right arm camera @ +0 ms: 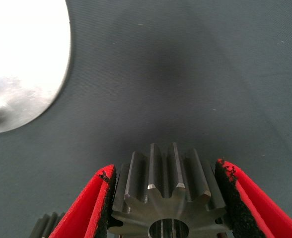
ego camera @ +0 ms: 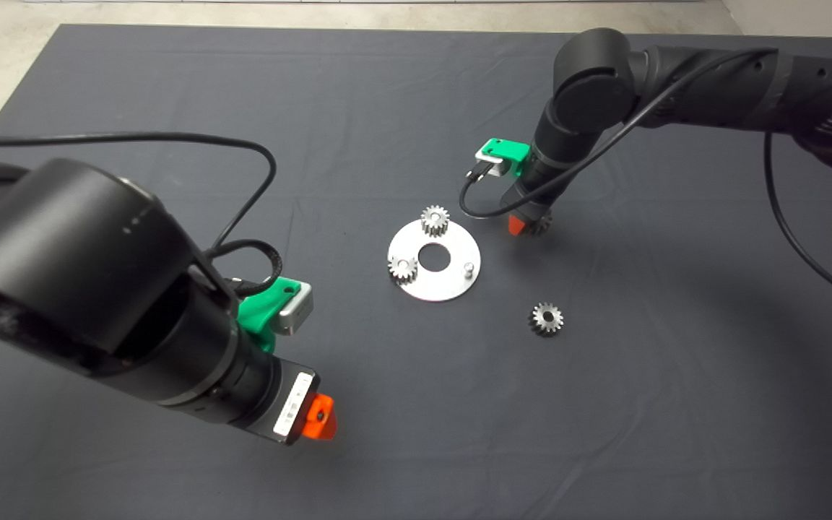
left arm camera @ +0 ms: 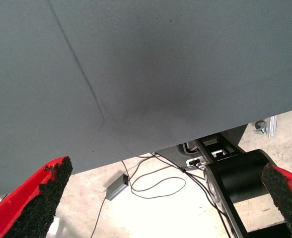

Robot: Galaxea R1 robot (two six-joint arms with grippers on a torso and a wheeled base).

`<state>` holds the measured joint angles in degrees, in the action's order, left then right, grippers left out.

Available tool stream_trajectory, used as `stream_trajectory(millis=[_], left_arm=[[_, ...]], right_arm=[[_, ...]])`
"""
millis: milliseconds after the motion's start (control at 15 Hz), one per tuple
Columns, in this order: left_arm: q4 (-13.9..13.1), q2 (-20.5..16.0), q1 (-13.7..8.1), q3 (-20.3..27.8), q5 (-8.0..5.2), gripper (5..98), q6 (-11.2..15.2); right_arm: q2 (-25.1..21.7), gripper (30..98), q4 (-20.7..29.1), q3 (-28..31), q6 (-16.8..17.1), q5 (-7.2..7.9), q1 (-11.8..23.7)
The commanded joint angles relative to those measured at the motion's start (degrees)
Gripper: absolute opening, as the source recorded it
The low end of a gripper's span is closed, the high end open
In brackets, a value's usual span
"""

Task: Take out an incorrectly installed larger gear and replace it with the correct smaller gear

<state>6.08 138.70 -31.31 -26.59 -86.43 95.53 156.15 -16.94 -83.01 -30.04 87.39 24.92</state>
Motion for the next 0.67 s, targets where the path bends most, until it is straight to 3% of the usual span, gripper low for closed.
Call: stream_trajectory(millis=[0,600], left_arm=[[-0.01,0.04,-0.6,0.76,-0.05,98.2,0.36],[-0.01,-0.05,-0.6,0.76,-0.05,98.2,0.36]], right_arm=[[-0.8,50.0,-1.07,-2.76,0.33,7.61,0.38],[-0.88,49.9,-1.16,-3.28,0.24,7.61,-2.06]])
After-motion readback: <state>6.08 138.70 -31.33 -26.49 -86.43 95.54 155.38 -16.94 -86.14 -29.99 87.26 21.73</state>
